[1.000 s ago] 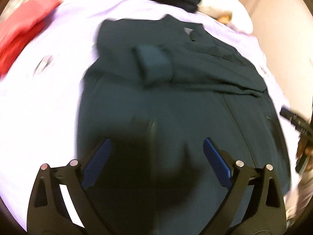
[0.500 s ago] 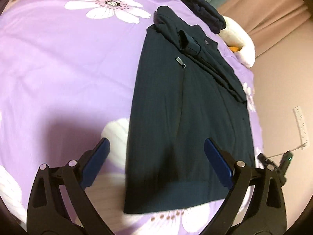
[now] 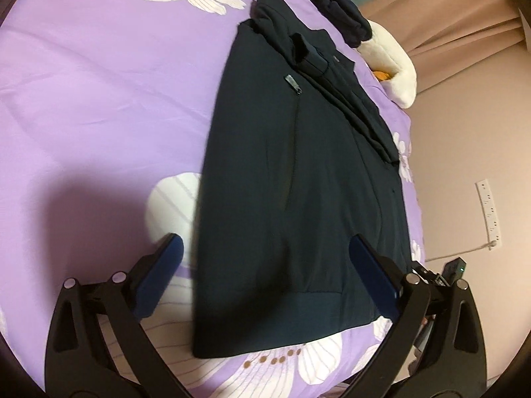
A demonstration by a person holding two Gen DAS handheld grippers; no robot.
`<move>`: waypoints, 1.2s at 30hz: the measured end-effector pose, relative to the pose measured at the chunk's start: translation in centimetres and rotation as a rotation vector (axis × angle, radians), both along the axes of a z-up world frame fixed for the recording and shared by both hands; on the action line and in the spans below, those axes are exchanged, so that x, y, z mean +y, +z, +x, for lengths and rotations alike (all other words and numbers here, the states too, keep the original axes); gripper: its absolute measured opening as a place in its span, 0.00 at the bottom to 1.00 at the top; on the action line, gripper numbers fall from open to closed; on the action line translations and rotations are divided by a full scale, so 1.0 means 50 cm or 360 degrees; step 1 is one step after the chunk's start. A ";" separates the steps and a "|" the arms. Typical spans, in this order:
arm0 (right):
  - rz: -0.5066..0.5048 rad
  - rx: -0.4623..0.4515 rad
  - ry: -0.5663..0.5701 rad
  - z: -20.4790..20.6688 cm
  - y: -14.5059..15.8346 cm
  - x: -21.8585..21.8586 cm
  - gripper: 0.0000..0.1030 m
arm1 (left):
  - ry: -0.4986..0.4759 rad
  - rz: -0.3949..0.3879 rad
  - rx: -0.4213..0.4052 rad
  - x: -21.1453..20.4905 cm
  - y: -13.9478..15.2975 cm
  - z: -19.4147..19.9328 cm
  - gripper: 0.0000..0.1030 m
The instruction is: Fold large clothes
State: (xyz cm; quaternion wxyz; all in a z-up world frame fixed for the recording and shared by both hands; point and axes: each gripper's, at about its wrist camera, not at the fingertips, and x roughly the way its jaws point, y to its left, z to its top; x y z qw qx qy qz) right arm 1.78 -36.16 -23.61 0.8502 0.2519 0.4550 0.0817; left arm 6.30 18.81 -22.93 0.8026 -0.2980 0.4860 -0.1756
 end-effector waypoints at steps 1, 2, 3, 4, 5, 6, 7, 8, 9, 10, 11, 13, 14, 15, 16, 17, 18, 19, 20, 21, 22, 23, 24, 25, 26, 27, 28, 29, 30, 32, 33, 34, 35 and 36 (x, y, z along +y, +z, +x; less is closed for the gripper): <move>0.0025 -0.0005 0.0016 0.006 0.001 0.003 0.70 | -0.0019 -0.0013 0.0001 -0.004 0.000 0.003 0.98; 0.0057 -0.0009 0.0036 0.016 0.000 0.007 0.70 | -0.0035 -0.0021 0.0003 -0.008 0.000 0.008 0.98; 0.0077 -0.0007 0.0049 0.028 -0.001 0.010 0.70 | -0.0060 -0.0026 0.0008 -0.015 0.000 0.018 0.98; 0.0092 -0.0003 0.0059 0.042 -0.002 0.013 0.70 | -0.0080 -0.0026 0.0011 -0.022 0.000 0.028 0.98; 0.0099 0.0000 0.0064 0.053 -0.003 0.013 0.70 | -0.0098 -0.0022 0.0015 -0.029 -0.001 0.041 0.98; 0.0107 0.0002 0.0070 0.066 -0.002 0.015 0.70 | -0.0104 -0.0023 0.0021 -0.034 -0.001 0.050 0.98; 0.0114 0.0003 0.0075 0.075 -0.002 0.015 0.70 | -0.0111 -0.0032 0.0027 -0.039 -0.002 0.062 0.98; 0.0124 0.0004 0.0083 0.089 -0.001 0.017 0.70 | -0.0116 -0.0045 0.0032 -0.044 -0.002 0.072 0.98; 0.0135 0.0002 0.0091 0.101 0.001 0.019 0.70 | -0.0126 -0.0062 0.0036 -0.049 -0.001 0.085 0.98; 0.0146 0.0003 0.0101 0.109 0.001 0.021 0.70 | -0.0137 -0.0079 0.0039 -0.052 -0.002 0.095 0.98; 0.0154 0.0009 0.0111 0.121 0.001 0.024 0.70 | -0.0145 -0.0094 0.0044 -0.055 -0.002 0.105 0.98; 0.0165 0.0019 0.0122 0.139 0.000 0.025 0.70 | -0.0149 -0.0137 0.0053 -0.060 -0.004 0.122 0.98; 0.0184 0.0028 0.0126 0.147 -0.001 0.026 0.70 | -0.0152 -0.0182 0.0055 -0.060 -0.006 0.127 0.98; 0.0203 0.0035 0.0126 0.151 -0.003 0.024 0.70 | -0.0154 -0.0220 0.0057 -0.059 -0.007 0.129 0.98; 0.0221 0.0042 0.0129 0.152 -0.005 0.021 0.70 | -0.0158 -0.0253 0.0057 -0.056 -0.009 0.128 0.98; 0.0243 0.0049 0.0137 0.151 -0.006 0.019 0.70 | -0.0164 -0.0280 0.0055 -0.053 -0.011 0.125 0.98; 0.0269 0.0061 0.0154 0.146 -0.008 0.017 0.70 | -0.0176 -0.0313 0.0054 -0.049 -0.013 0.118 0.98; 0.0282 0.0070 0.0167 0.141 -0.009 0.016 0.70 | -0.0188 -0.0331 0.0058 -0.046 -0.013 0.112 0.98; 0.0295 0.0081 0.0190 0.131 -0.009 0.015 0.70 | -0.0204 -0.0342 0.0058 -0.045 -0.013 0.106 0.98; 0.0303 0.0086 0.0213 0.119 -0.009 0.014 0.70 | -0.0232 -0.0344 0.0053 -0.044 -0.013 0.093 0.98; 0.0304 0.0088 0.0227 0.111 -0.009 0.012 0.70 | -0.0245 -0.0339 0.0054 -0.042 -0.012 0.086 0.98; 0.0307 0.0090 0.0243 0.096 -0.010 0.010 0.70 | -0.0260 -0.0329 0.0056 -0.042 -0.012 0.073 0.98; 0.0315 0.0092 0.0257 0.082 -0.011 0.006 0.70 | -0.0265 -0.0320 0.0054 -0.040 -0.012 0.065 0.98; 0.0321 0.0095 0.0268 0.065 -0.012 0.004 0.70 | -0.0269 -0.0313 0.0053 -0.039 -0.011 0.055 0.98; 0.0327 0.0095 0.0271 0.054 -0.013 0.003 0.70 | -0.0274 -0.0326 0.0066 -0.039 -0.012 0.045 0.98; 0.0333 0.0094 0.0269 0.044 -0.014 0.001 0.70 | -0.0282 -0.0341 0.0074 -0.038 -0.015 0.039 0.98; 0.0344 0.0099 0.0263 0.029 -0.015 -0.001 0.70 | -0.0293 -0.0336 0.0075 -0.040 -0.016 0.028 0.98; 0.0351 0.0103 0.0258 0.022 -0.017 -0.002 0.70 | -0.0308 -0.0311 0.0071 -0.046 -0.016 0.019 0.98; 0.0363 0.0109 0.0259 0.012 -0.018 -0.003 0.70 | -0.0315 -0.0295 0.0065 -0.049 -0.016 0.014 0.98; 0.0359 0.0113 0.0269 0.005 -0.019 0.001 0.70 | -0.0313 -0.0274 0.0055 -0.055 -0.016 0.010 0.98; 0.0347 0.0109 0.0267 0.004 -0.018 0.003 0.70 | -0.0307 -0.0273 0.0059 -0.058 -0.017 0.013 0.98; 0.0342 0.0111 0.0263 0.007 -0.019 0.007 0.70 | -0.0301 -0.0282 0.0063 -0.056 -0.019 0.016 0.98; 0.0346 0.0114 0.0258 0.013 -0.019 0.009 0.71 | -0.0295 -0.0291 0.0066 -0.059 -0.019 0.024 0.98; 0.0346 0.0111 0.0253 0.020 -0.019 0.012 0.71 | -0.0295 -0.0292 0.0069 -0.060 -0.020 0.028 0.98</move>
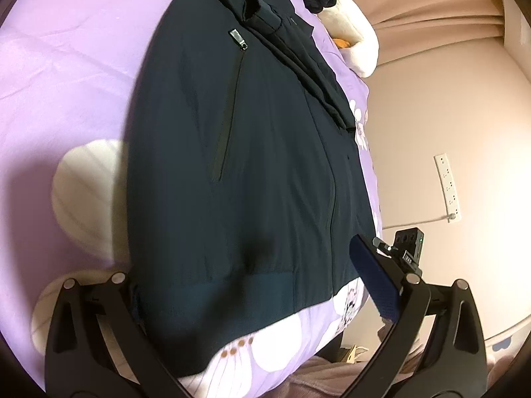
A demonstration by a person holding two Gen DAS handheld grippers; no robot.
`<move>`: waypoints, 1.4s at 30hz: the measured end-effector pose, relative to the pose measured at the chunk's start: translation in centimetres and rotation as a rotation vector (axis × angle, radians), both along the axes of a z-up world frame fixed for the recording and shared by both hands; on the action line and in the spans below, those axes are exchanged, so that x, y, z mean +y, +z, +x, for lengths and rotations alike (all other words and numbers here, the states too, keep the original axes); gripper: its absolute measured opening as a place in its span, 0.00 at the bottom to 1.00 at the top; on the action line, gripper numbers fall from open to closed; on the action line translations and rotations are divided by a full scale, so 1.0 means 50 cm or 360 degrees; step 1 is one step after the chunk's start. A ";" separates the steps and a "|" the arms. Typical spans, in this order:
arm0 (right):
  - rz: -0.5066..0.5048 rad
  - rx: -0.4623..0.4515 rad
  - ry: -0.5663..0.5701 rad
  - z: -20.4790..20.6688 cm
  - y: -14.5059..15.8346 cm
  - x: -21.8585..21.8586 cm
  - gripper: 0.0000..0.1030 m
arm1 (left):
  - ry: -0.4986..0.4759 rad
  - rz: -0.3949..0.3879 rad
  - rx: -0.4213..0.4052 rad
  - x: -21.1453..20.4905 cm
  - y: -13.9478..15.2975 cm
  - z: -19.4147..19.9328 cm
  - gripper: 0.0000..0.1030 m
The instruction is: Fold large clothes
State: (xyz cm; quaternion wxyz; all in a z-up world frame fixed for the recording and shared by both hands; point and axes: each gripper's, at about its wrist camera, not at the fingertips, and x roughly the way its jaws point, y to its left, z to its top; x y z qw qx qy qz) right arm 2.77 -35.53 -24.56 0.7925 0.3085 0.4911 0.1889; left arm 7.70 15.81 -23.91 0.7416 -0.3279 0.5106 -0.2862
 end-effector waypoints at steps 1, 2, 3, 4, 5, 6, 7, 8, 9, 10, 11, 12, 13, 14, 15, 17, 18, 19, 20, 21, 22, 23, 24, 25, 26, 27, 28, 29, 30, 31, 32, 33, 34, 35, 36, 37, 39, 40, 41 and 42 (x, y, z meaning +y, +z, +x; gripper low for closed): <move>-0.0004 -0.0003 0.0000 0.002 0.000 0.001 0.71 | 0.0001 0.0001 0.0002 -0.004 0.000 0.006 0.98; -0.0018 -0.0009 0.0001 0.009 -0.001 0.006 0.71 | 0.0001 0.0000 0.0002 -0.009 0.001 0.010 0.98; -0.0028 -0.0015 0.0000 0.014 0.000 0.011 0.71 | 0.0000 -0.0005 -0.0001 -0.014 0.001 0.016 0.98; -0.0029 -0.0018 -0.0003 0.018 -0.001 0.013 0.71 | 0.0001 -0.0011 -0.0002 -0.018 0.000 0.021 0.98; -0.0025 -0.0027 -0.0011 0.025 -0.001 0.018 0.71 | 0.0010 -0.0021 0.0001 -0.022 -0.001 0.029 0.98; -0.0019 -0.0033 -0.0015 0.028 -0.002 0.019 0.71 | 0.0020 -0.0030 0.0004 -0.024 -0.001 0.031 0.98; -0.0010 -0.0038 -0.0022 0.031 -0.003 0.020 0.71 | 0.0032 -0.0038 0.0009 -0.028 -0.002 0.035 0.97; -0.0005 -0.0043 -0.0030 0.036 -0.004 0.024 0.71 | 0.0048 -0.0041 0.0017 -0.031 -0.003 0.039 0.97; -0.0009 -0.0048 -0.0035 0.038 -0.004 0.027 0.71 | 0.0059 -0.0032 0.0021 -0.034 -0.002 0.040 0.97; -0.0019 -0.0053 -0.0039 0.039 -0.004 0.029 0.70 | 0.0065 -0.0017 0.0022 -0.036 0.000 0.039 0.94; -0.0035 -0.0057 -0.0041 0.039 -0.002 0.032 0.69 | 0.0070 0.0005 0.0020 -0.034 0.001 0.035 0.88; -0.0055 -0.0063 -0.0041 0.037 0.000 0.033 0.64 | 0.0080 0.0032 0.0019 -0.033 0.003 0.030 0.84; -0.0067 -0.0066 -0.0042 0.035 0.000 0.032 0.58 | 0.0093 0.0051 0.0025 -0.029 0.003 0.026 0.75; -0.0080 -0.0067 -0.0047 0.031 0.000 0.028 0.54 | 0.0105 0.0055 0.0031 -0.023 0.002 0.023 0.66; -0.0083 -0.0065 -0.0054 0.029 -0.001 0.024 0.47 | 0.0127 0.0049 0.0043 -0.012 -0.001 0.018 0.61; -0.0086 -0.0063 -0.0073 0.025 -0.004 0.019 0.38 | 0.0141 0.0056 0.0058 -0.001 -0.007 0.016 0.48; -0.0091 -0.0063 -0.0080 0.025 -0.006 0.018 0.33 | 0.0141 0.0075 0.0072 0.002 -0.012 0.017 0.45; -0.0093 -0.0064 -0.0081 0.024 -0.007 0.017 0.31 | 0.0141 0.0093 0.0084 0.003 -0.015 0.019 0.40; -0.0092 -0.0069 -0.0076 0.025 -0.008 0.017 0.30 | 0.0141 0.0097 0.0088 0.003 -0.017 0.020 0.36; -0.0093 -0.0083 -0.0067 0.026 -0.006 0.019 0.27 | 0.0142 0.0098 0.0090 0.003 -0.016 0.023 0.34; -0.0094 -0.0094 -0.0060 0.026 -0.004 0.020 0.24 | 0.0140 0.0105 0.0087 0.002 -0.014 0.026 0.28; -0.0096 -0.0106 -0.0056 0.028 -0.001 0.023 0.23 | 0.0139 0.0118 0.0080 0.000 -0.009 0.028 0.20; -0.0089 -0.0117 -0.0054 0.029 0.003 0.024 0.19 | 0.0137 0.0119 0.0071 -0.001 -0.005 0.029 0.17; -0.0082 -0.0127 -0.0054 0.030 0.007 0.025 0.17 | 0.0134 0.0115 0.0057 -0.002 0.000 0.029 0.14; -0.0057 -0.0154 -0.0054 0.030 0.015 0.025 0.16 | 0.0132 0.0108 0.0039 -0.004 0.007 0.029 0.13; -0.0036 -0.0183 -0.0055 0.029 0.023 0.031 0.15 | 0.0134 0.0106 0.0012 -0.006 0.017 0.028 0.13; -0.0013 -0.0223 -0.0052 0.029 0.035 0.033 0.14 | 0.0134 0.0099 -0.0013 -0.008 0.027 0.027 0.12; -0.0001 -0.0245 -0.0051 0.029 0.042 0.035 0.13 | 0.0130 0.0090 -0.0041 -0.011 0.038 0.026 0.11; 0.0009 -0.0271 -0.0047 0.030 0.051 0.038 0.12 | 0.0128 0.0086 -0.0061 -0.013 0.046 0.026 0.11; 0.0008 -0.0291 -0.0042 0.032 0.058 0.042 0.12 | 0.0122 0.0079 -0.0084 -0.016 0.057 0.025 0.11; 0.0002 -0.0310 -0.0034 0.034 0.067 0.047 0.12 | 0.0110 0.0070 -0.0114 -0.020 0.068 0.024 0.10; -0.0001 -0.0322 -0.0030 0.037 0.073 0.051 0.12 | 0.0102 0.0065 -0.0137 -0.023 0.077 0.023 0.10; 0.0000 -0.0333 -0.0028 0.039 0.078 0.054 0.11 | 0.0094 0.0058 -0.0168 -0.027 0.089 0.022 0.10; 0.0008 -0.0351 -0.0026 0.041 0.086 0.057 0.11 | 0.0086 0.0053 -0.0194 -0.030 0.099 0.021 0.10; 0.0011 -0.0370 -0.0026 0.040 0.093 0.059 0.10 | 0.0077 0.0050 -0.0228 -0.034 0.112 0.019 0.10; 0.0022 -0.0405 -0.0025 0.038 0.105 0.062 0.09 | 0.0074 0.0047 -0.0249 -0.036 0.120 0.016 0.10; 0.0040 -0.0459 -0.0023 0.033 0.126 0.067 0.09 | 0.0063 0.0045 -0.0301 -0.043 0.143 0.011 0.10; 0.0041 -0.0479 -0.0022 0.030 0.134 0.068 0.08 | 0.0060 0.0048 -0.0316 -0.046 0.149 0.009 0.10; 0.0042 -0.0506 -0.0018 0.026 0.145 0.069 0.08 | 0.0052 0.0054 -0.0339 -0.049 0.159 0.005 0.10; 0.0043 -0.0529 -0.0014 0.022 0.154 0.070 0.08 | 0.0048 0.0056 -0.0352 -0.050 0.164 0.003 0.10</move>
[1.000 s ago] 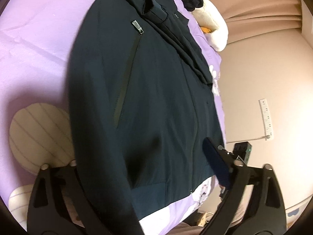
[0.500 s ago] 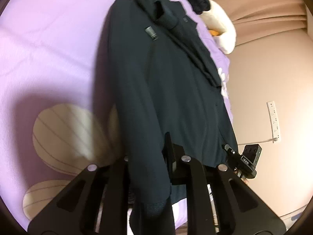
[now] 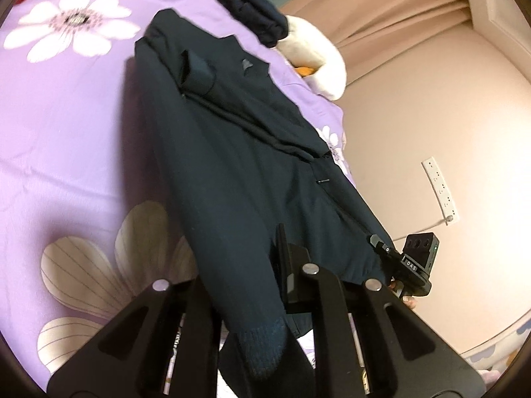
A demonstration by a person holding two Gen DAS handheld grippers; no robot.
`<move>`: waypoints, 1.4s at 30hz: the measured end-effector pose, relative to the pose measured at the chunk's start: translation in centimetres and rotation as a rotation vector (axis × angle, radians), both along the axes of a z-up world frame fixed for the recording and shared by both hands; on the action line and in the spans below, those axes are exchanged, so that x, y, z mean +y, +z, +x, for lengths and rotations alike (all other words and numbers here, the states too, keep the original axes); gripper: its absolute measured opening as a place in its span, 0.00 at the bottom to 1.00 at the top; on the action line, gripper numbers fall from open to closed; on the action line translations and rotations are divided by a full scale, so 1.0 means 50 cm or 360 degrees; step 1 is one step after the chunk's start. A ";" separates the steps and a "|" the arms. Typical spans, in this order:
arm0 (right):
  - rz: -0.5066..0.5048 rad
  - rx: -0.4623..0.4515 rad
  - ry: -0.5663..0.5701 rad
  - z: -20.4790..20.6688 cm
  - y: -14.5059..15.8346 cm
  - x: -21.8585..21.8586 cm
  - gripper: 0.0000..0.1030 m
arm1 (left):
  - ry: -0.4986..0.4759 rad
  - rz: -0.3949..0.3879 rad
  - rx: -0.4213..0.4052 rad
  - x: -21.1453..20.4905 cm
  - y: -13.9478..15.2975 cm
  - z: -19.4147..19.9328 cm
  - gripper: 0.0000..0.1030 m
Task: Fold large clothes
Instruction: 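Grasp the hem with the right tool while the left tool grasps the hem, then lift the hem with both tools and fold it toward the collar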
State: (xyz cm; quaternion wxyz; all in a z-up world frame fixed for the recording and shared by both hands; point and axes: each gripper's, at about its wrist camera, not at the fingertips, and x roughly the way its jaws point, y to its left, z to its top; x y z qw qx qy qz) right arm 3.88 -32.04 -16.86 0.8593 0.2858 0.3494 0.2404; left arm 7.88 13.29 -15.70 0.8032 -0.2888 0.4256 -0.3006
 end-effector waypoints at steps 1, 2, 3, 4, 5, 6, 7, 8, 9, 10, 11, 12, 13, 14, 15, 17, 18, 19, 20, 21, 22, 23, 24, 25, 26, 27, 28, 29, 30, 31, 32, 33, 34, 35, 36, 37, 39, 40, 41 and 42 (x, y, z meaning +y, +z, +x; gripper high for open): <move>0.0000 -0.0012 0.0003 -0.001 0.005 0.003 0.08 | -0.0004 0.0004 -0.0015 -0.002 0.006 -0.002 0.10; -0.0003 -0.0031 0.0014 -0.005 0.013 0.005 0.08 | -0.0008 0.0006 -0.0029 -0.004 0.012 -0.005 0.10; -0.0007 -0.0045 0.0021 -0.008 0.019 0.008 0.08 | -0.0013 0.0005 -0.0042 -0.005 0.019 -0.009 0.10; -0.0006 -0.0052 0.0027 -0.008 0.024 0.009 0.08 | -0.0014 0.0005 -0.0049 -0.006 0.023 -0.012 0.10; -0.0003 -0.0063 0.0036 -0.013 0.030 0.010 0.08 | -0.0018 0.0004 -0.0060 -0.006 0.030 -0.017 0.10; -0.0001 -0.0074 0.0042 -0.016 0.035 0.011 0.08 | -0.0022 0.0002 -0.0068 -0.005 0.035 -0.016 0.10; 0.0002 -0.0079 0.0045 -0.016 0.038 0.011 0.08 | -0.0026 0.0002 -0.0078 -0.003 0.041 -0.021 0.10; 0.0007 -0.0086 0.0050 -0.021 0.045 0.009 0.08 | -0.0026 0.0002 -0.0086 -0.005 0.047 -0.022 0.10; 0.0010 -0.0095 0.0052 -0.026 0.050 0.008 0.08 | -0.0032 0.0001 -0.0102 -0.002 0.056 -0.028 0.10; 0.0012 -0.0103 0.0054 -0.030 0.054 0.008 0.08 | -0.0037 0.0001 -0.0118 0.000 0.065 -0.032 0.10; 0.0013 -0.0117 0.0059 -0.037 0.063 0.008 0.08 | -0.0039 0.0002 -0.0127 0.002 0.071 -0.032 0.10; 0.0013 -0.0132 0.0062 -0.045 0.070 0.006 0.08 | -0.0039 0.0004 -0.0144 0.006 0.084 -0.041 0.10; 0.0011 -0.0147 0.0064 -0.054 0.079 0.003 0.08 | -0.0042 0.0006 -0.0153 0.007 0.091 -0.045 0.10; 0.0012 -0.0157 0.0065 -0.059 0.085 0.001 0.08 | -0.0045 0.0010 -0.0167 0.009 0.100 -0.052 0.10; 0.0012 -0.0169 0.0063 -0.067 0.093 -0.004 0.08 | -0.0047 0.0015 -0.0184 0.011 0.111 -0.061 0.10; 0.0012 -0.0191 0.0059 -0.077 0.108 -0.011 0.08 | -0.0050 0.0024 -0.0213 0.015 0.129 -0.077 0.10; 0.0010 -0.0205 0.0059 -0.085 0.115 -0.014 0.08 | -0.0052 0.0028 -0.0221 0.017 0.134 -0.082 0.10; 0.0007 -0.0216 0.0061 -0.091 0.121 -0.013 0.08 | -0.0055 0.0032 -0.0233 0.019 0.139 -0.084 0.10; 0.0004 -0.0232 0.0068 -0.100 0.129 -0.013 0.08 | -0.0061 0.0038 -0.0250 0.019 0.146 -0.092 0.10; -0.0004 -0.0251 0.0078 -0.108 0.138 -0.012 0.08 | -0.0067 0.0044 -0.0269 0.019 0.154 -0.102 0.10; -0.0018 -0.0271 0.0088 -0.118 0.148 -0.011 0.08 | -0.0073 0.0054 -0.0293 0.019 0.164 -0.113 0.10; -0.0030 -0.0285 0.0098 -0.125 0.153 -0.010 0.08 | -0.0079 0.0059 -0.0310 0.018 0.170 -0.121 0.10; -0.0045 -0.0303 0.0110 -0.135 0.161 -0.008 0.08 | -0.0084 0.0064 -0.0336 0.018 0.181 -0.133 0.10; -0.0062 -0.0326 0.0125 -0.148 0.172 -0.005 0.08 | -0.0089 0.0061 -0.0358 0.020 0.190 -0.144 0.10; -0.0068 -0.0338 0.0137 -0.154 0.178 -0.003 0.08 | -0.0097 0.0057 -0.0376 0.021 0.199 -0.155 0.10; -0.0075 -0.0354 0.0151 -0.164 0.185 -0.002 0.08 | -0.0101 0.0054 -0.0390 0.024 0.205 -0.165 0.10; -0.0083 -0.0369 0.0163 -0.173 0.192 -0.001 0.08 | -0.0104 0.0050 -0.0402 0.025 0.212 -0.175 0.10; -0.0098 -0.0393 0.0179 -0.186 0.202 0.001 0.08 | -0.0110 0.0040 -0.0410 0.028 0.218 -0.185 0.10; -0.0113 -0.0419 0.0193 -0.199 0.211 0.003 0.08 | -0.0115 0.0015 -0.0413 0.032 0.227 -0.197 0.10; -0.0119 -0.0436 0.0203 -0.209 0.216 0.001 0.08 | -0.0118 -0.0009 -0.0418 0.036 0.237 -0.209 0.10; -0.0124 -0.0459 0.0213 -0.222 0.225 0.001 0.08 | -0.0116 -0.0021 -0.0424 0.039 0.244 -0.216 0.10; -0.0127 -0.0476 0.0219 -0.237 0.230 0.000 0.08 | -0.0110 -0.0042 -0.0437 0.045 0.254 -0.228 0.10; -0.0132 -0.0497 0.0225 -0.250 0.239 -0.003 0.08 | -0.0110 -0.0063 -0.0454 0.048 0.263 -0.238 0.10; -0.0133 -0.0516 0.0230 -0.260 0.246 -0.005 0.08 | -0.0112 -0.0083 -0.0472 0.054 0.272 -0.246 0.10; -0.0130 -0.0540 0.0236 -0.271 0.256 -0.008 0.08 | -0.0110 -0.0097 -0.0497 0.059 0.283 -0.253 0.10; -0.0127 -0.0553 0.0236 -0.274 0.261 -0.010 0.08 | -0.0103 -0.0100 -0.0522 0.061 0.294 -0.258 0.10; -0.0111 -0.0598 0.0231 -0.279 0.274 -0.018 0.08 | -0.0089 -0.0101 -0.0557 0.062 0.306 -0.259 0.10; -0.0081 -0.0615 0.0225 -0.276 0.279 -0.022 0.08 | -0.0087 -0.0108 -0.0565 0.063 0.309 -0.256 0.11; -0.0059 -0.0619 0.0221 -0.272 0.280 -0.025 0.08 | -0.0083 -0.0111 -0.0569 0.062 0.310 -0.249 0.11; -0.0035 -0.0620 0.0216 -0.265 0.281 -0.028 0.09 | -0.0078 -0.0112 -0.0568 0.060 0.308 -0.238 0.11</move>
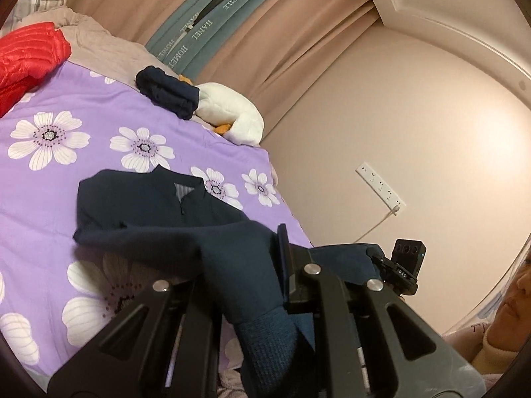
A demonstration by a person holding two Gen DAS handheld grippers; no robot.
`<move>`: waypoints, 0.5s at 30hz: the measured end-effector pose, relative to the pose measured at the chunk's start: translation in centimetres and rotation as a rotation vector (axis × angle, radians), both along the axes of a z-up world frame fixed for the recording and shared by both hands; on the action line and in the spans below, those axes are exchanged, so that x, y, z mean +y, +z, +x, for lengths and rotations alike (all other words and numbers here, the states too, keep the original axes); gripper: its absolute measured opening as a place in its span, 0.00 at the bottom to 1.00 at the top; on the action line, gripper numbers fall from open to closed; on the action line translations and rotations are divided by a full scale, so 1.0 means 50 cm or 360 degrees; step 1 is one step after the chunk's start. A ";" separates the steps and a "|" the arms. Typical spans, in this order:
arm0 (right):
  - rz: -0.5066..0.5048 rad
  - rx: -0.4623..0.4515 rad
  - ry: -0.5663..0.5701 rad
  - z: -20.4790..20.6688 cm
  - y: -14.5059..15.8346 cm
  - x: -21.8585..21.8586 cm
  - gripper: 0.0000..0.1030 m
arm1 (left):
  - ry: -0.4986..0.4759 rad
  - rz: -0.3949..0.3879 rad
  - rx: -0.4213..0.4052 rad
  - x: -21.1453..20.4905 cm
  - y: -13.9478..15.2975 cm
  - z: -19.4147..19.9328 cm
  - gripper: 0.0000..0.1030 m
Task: Fold large clothes
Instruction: 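Lift the hem with both tools and fold it toward the collar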
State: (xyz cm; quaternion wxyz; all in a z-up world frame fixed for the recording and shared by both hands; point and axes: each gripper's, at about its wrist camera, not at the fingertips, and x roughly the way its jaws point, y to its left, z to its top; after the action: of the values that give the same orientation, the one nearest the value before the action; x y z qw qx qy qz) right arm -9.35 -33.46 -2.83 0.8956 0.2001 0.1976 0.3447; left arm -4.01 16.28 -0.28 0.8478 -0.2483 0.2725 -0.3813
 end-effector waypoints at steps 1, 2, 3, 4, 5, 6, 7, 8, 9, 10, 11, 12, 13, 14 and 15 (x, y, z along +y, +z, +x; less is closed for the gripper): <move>0.0029 0.0011 -0.0007 0.013 -0.002 -0.004 0.09 | -0.0002 -0.0009 0.0007 -0.001 -0.002 0.008 0.11; 0.0057 0.0032 -0.0011 0.030 -0.005 -0.008 0.09 | -0.0005 -0.0019 0.0024 -0.004 -0.008 0.025 0.11; 0.0073 0.0054 -0.0019 0.044 -0.008 -0.010 0.09 | 0.0000 -0.0014 0.0034 -0.006 -0.009 0.036 0.11; 0.0080 0.0086 -0.0036 0.072 -0.013 -0.010 0.09 | 0.0012 -0.0007 0.0052 -0.007 -0.014 0.052 0.11; 0.0086 0.0108 -0.0045 0.089 -0.015 -0.012 0.09 | 0.0026 -0.0002 0.0075 -0.008 -0.017 0.071 0.11; 0.0106 0.0145 -0.0057 0.120 -0.022 -0.013 0.09 | 0.0050 0.0003 0.0106 -0.009 -0.024 0.097 0.11; 0.0123 0.0176 -0.0069 0.146 -0.028 -0.015 0.09 | 0.0072 0.0000 0.0136 -0.007 -0.032 0.122 0.11; 0.0127 0.0193 -0.0086 0.165 -0.031 -0.017 0.09 | 0.0094 -0.0003 0.0160 -0.004 -0.039 0.147 0.12; 0.0130 0.0209 -0.0112 0.191 -0.035 -0.020 0.09 | 0.0112 -0.0009 0.0177 0.002 -0.046 0.165 0.12; 0.0144 0.0225 -0.0132 0.208 -0.039 -0.024 0.09 | 0.0133 -0.0023 0.0199 0.008 -0.053 0.188 0.12; 0.0166 0.0251 -0.0162 0.236 -0.045 -0.030 0.09 | 0.0149 -0.0032 0.0214 0.013 -0.057 0.204 0.12; 0.0167 0.0261 -0.0192 0.258 -0.050 -0.034 0.09 | 0.0178 -0.0054 0.0245 0.022 -0.066 0.230 0.12; 0.0168 0.0271 -0.0228 0.278 -0.054 -0.040 0.09 | 0.0195 -0.0067 0.0266 0.028 -0.072 0.248 0.12; 0.0179 0.0291 -0.0266 0.303 -0.061 -0.047 0.09 | 0.0227 -0.0071 0.0286 0.035 -0.079 0.271 0.12; 0.0180 0.0304 -0.0302 0.326 -0.067 -0.054 0.09 | 0.0240 -0.0078 0.0305 0.039 -0.085 0.285 0.12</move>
State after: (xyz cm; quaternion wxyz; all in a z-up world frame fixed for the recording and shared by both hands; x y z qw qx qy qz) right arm 6.97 -36.16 -6.19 0.8886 0.2998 0.2425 0.2486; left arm 10.27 18.25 -4.52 0.8379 -0.3239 0.3233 -0.2975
